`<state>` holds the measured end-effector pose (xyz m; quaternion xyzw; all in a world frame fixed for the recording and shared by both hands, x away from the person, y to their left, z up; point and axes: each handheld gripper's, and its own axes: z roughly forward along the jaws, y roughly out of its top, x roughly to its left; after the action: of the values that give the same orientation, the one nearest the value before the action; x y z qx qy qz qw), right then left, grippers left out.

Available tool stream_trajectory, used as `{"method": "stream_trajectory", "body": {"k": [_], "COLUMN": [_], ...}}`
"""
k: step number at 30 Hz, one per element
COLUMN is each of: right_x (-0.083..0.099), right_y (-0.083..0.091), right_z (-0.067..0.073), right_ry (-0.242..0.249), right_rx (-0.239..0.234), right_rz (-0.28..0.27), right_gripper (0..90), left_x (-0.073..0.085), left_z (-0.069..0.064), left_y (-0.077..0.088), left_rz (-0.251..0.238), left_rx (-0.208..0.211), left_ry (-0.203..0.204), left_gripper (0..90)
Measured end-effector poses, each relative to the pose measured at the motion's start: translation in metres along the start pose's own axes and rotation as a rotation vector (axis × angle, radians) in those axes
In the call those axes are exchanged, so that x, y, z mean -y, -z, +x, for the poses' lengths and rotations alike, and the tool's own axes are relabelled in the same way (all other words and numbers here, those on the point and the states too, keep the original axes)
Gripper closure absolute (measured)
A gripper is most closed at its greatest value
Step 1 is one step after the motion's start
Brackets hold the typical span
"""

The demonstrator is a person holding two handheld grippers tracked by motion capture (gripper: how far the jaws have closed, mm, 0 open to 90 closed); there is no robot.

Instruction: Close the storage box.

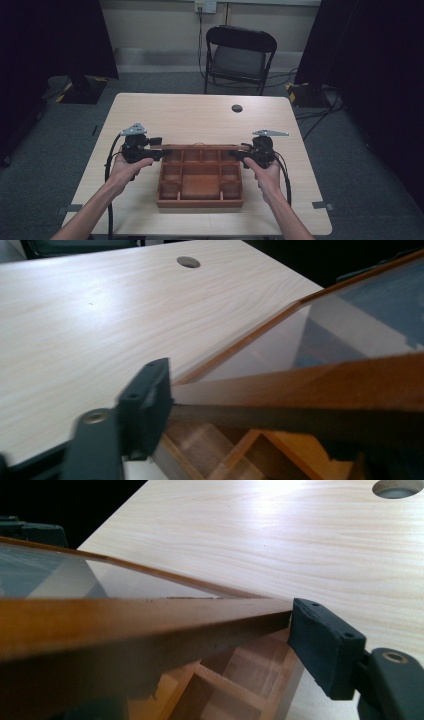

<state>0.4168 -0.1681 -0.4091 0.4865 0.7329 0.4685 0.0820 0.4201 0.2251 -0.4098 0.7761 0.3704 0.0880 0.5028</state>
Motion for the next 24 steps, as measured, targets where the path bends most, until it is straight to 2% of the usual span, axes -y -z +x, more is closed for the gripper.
{"method": "stream_trajectory", "body": {"k": [4,7,9,12,13,16,19,21,24], "right_x": [0.004,0.008,0.010,0.012,0.012,0.013,0.015,0.019,0.023], "right_y": [0.001,0.000,-0.002,-0.004,-0.004,-0.003,0.000,0.003,0.008], "right_z": [0.001,0.004,0.007,0.013,0.013,0.011,0.008,0.005,0.000], "right_ry": [0.003,0.007,0.013,0.037,0.038,0.024,0.025,0.029,0.028], "right_rx": [-0.001,0.004,0.005,0.026,0.023,0.011,-0.001,0.009,0.022], "right_rz": [0.012,0.020,0.022,0.043,0.047,0.056,0.060,0.069,0.072], "right_gripper": [31.5,27.0,21.8,16.5,16.0,18.0,21.6,21.8,26.1], "left_x": [0.004,0.008,0.009,0.011,0.011,0.011,0.011,0.010,0.011], "left_z": [-0.007,-0.008,-0.006,-0.001,-0.001,-0.003,-0.005,-0.007,-0.008], "left_y": [0.003,0.004,0.003,0.002,0.002,0.003,0.007,0.009,0.010], "left_rz": [0.010,0.013,0.025,0.017,0.020,0.019,0.002,0.003,0.011], "left_rx": [-0.007,-0.015,-0.016,0.009,0.012,0.000,0.007,0.008,0.007], "left_ry": [0.009,0.021,0.006,0.039,0.037,0.024,0.020,0.005,0.004], "left_gripper": [23.9,22.5,22.1,21.7,21.5,21.0,20.5,20.3,19.2]}}
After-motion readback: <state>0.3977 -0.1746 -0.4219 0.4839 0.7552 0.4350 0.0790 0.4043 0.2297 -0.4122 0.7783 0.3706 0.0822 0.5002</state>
